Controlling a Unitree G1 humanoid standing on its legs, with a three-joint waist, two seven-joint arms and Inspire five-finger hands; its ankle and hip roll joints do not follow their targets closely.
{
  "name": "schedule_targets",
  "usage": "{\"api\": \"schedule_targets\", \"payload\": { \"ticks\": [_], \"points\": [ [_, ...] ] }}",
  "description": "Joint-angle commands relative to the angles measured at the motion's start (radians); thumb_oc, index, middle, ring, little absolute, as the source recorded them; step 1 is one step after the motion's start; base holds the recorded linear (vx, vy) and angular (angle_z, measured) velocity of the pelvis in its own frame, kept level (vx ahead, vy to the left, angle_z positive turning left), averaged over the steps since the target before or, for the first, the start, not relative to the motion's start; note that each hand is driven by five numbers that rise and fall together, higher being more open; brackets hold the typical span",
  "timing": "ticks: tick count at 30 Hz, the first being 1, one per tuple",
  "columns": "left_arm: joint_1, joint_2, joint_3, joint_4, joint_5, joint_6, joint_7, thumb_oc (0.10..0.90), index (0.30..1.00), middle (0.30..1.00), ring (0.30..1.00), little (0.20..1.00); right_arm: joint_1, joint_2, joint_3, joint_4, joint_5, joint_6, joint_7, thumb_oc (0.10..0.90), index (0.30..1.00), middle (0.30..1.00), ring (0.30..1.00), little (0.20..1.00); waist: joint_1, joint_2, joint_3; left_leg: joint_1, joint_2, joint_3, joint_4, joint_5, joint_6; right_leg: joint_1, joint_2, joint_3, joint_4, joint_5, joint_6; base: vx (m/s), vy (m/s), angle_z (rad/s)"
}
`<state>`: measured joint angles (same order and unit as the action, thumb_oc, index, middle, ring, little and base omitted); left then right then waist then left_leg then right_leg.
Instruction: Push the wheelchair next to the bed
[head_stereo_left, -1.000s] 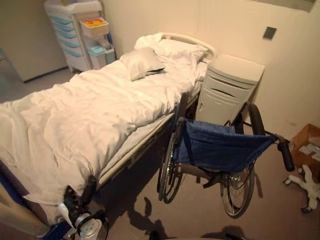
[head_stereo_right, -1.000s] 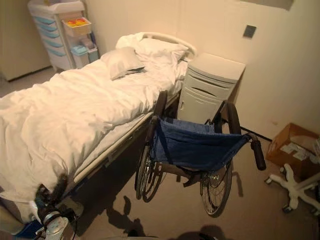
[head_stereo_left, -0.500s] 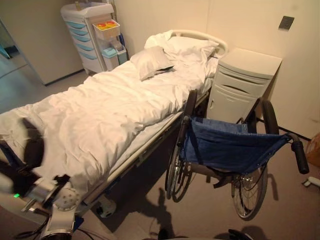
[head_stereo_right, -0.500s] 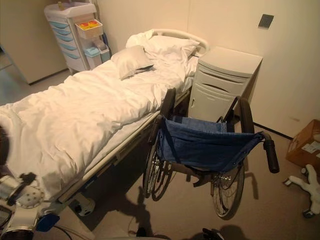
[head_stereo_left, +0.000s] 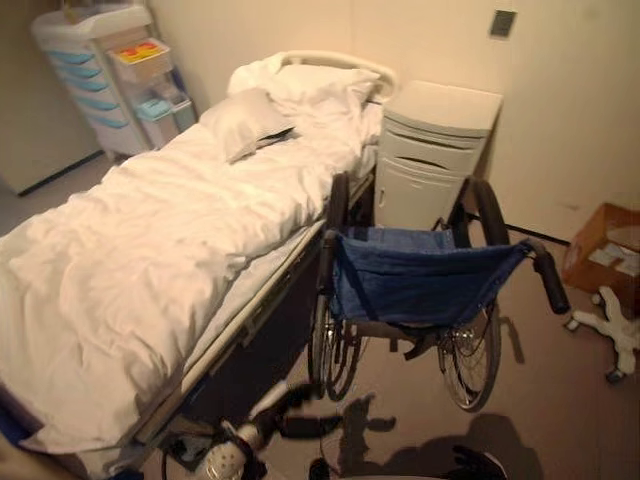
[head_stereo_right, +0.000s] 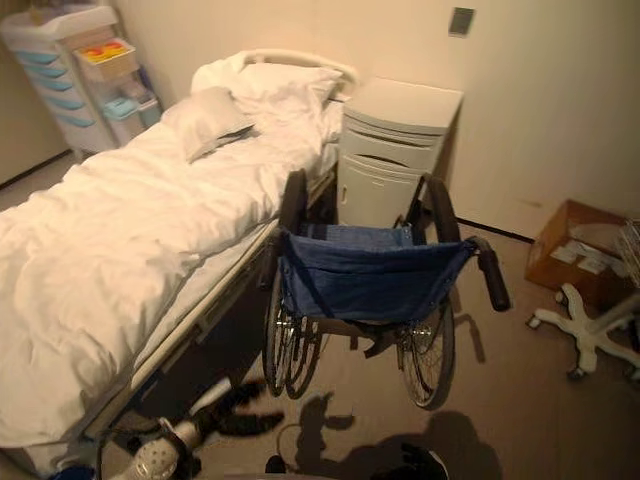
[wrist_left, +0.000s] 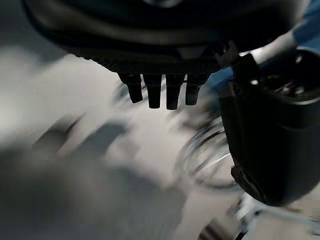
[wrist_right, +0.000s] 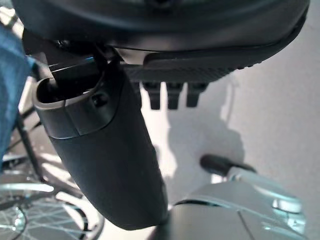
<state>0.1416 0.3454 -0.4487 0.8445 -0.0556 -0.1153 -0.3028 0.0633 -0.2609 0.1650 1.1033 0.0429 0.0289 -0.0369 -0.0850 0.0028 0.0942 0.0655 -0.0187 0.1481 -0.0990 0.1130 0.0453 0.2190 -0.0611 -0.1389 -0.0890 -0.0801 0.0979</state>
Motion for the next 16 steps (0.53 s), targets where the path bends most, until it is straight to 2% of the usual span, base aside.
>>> {"api": "schedule_targets", "payload": {
  "ticks": [1,3,7,10,13,16],
  "points": [
    [-0.079,-0.058,0.106,0.141,-0.196,0.095,-0.076,0.8,0.9,0.9,0.9,0.9,-0.038,-0.04,-0.004,0.036,-0.063,-0.038,0.036,0.8,0.9,0.9,0.9,0.9,0.03,0.016,0.008,0.106,-0.011,0.033,0.015,-0.187,-0.032,-0.103,0.045,-0.002,0.051,0.055,-0.004,0.01,-0.013,-0.04],
    [-0.086,-0.101,0.172,0.24,-0.279,0.164,-0.033,0.8,0.9,0.9,0.9,0.9,-0.041,-0.021,-0.002,0.037,-0.066,-0.028,0.035,0.8,0.9,0.9,0.9,0.9,0.032,0.006,0.005,0.104,-0.012,0.03,0.016,-0.188,-0.031,-0.104,0.042,-0.003,0.048,0.057,-0.004,0.01,-0.023,-0.11],
    [-0.092,-0.151,0.283,0.336,-0.338,0.225,0.019,0.8,0.9,0.9,0.9,0.9,-0.044,0.017,0.011,0.04,-0.044,-0.009,0.043,0.8,0.9,0.9,0.9,0.9,0.046,-0.014,0.003,0.096,-0.015,0.02,0.017,-0.186,-0.029,-0.103,0.038,-0.011,0.043,0.062,-0.008,0.0,-0.033,-0.05],
    [-0.096,-0.156,0.296,0.358,-0.282,0.21,0.039,0.8,0.9,0.9,0.9,0.9,-0.046,0.036,0.025,0.033,0.001,0.032,0.094,0.8,0.9,0.9,0.9,0.9,0.052,-0.021,0.001,0.091,-0.015,0.015,0.017,-0.183,-0.03,-0.103,0.035,-0.016,0.038,0.065,-0.009,-0.01,-0.021,0.03],
    [-0.108,-0.153,0.289,0.354,-0.289,0.188,0.067,0.8,0.9,0.9,0.9,0.9,-0.045,0.041,0.032,0.038,0.067,0.059,0.149,0.8,0.9,0.9,0.9,0.9,0.054,-0.021,-0.001,0.09,-0.014,0.015,0.015,-0.181,-0.031,-0.104,0.033,-0.018,0.037,0.067,-0.009,0.0,-0.001,0.02],
    [-0.122,-0.153,0.304,0.357,-0.306,0.197,0.155,0.8,0.9,0.9,0.9,0.9,-0.043,0.05,0.015,0.06,0.15,0.082,0.211,0.8,0.9,0.9,0.9,0.9,0.057,-0.021,-0.001,0.088,-0.016,0.013,0.016,-0.179,-0.031,-0.102,0.031,-0.024,0.036,0.067,-0.008,0.0,0.0,0.0]
  ]
}}
